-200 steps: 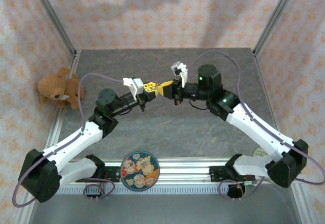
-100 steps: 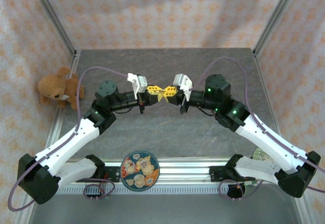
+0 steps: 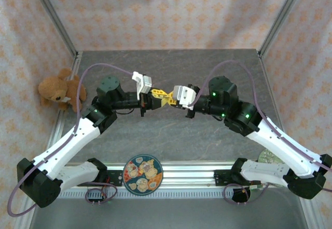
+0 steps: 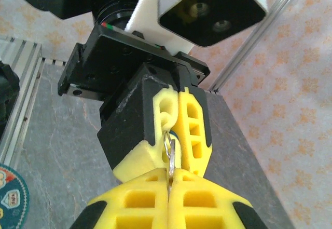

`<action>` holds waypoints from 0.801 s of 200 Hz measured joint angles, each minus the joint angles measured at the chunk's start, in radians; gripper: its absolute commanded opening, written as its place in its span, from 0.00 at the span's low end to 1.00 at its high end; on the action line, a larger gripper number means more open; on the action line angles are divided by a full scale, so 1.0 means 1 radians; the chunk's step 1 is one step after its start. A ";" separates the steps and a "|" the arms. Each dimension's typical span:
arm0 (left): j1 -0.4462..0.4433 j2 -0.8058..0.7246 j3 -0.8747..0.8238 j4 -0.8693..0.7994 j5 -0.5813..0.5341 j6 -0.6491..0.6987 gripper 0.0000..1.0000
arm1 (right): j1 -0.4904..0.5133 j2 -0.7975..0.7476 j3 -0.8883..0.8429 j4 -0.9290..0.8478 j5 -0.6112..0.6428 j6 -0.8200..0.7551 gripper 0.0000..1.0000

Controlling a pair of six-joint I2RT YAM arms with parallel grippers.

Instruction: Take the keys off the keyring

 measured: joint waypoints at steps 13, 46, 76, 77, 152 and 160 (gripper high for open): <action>0.002 0.002 0.007 -0.010 0.016 0.000 0.00 | 0.017 0.006 0.022 -0.033 0.021 -0.026 0.00; 0.013 0.017 0.028 -0.039 0.064 0.000 0.00 | 0.055 0.024 0.075 -0.106 0.079 -0.066 0.00; 0.020 0.029 0.040 -0.054 0.111 -0.001 0.00 | 0.098 0.042 0.122 -0.167 0.142 -0.099 0.00; 0.021 0.029 0.040 -0.055 0.113 0.000 0.00 | 0.101 0.043 0.126 -0.171 0.145 -0.100 0.00; 0.065 0.030 0.060 -0.152 0.148 0.018 0.00 | 0.156 0.122 0.206 -0.222 0.238 -0.167 0.00; 0.069 0.028 0.062 -0.174 0.148 0.031 0.00 | 0.156 0.132 0.209 -0.225 0.238 -0.172 0.00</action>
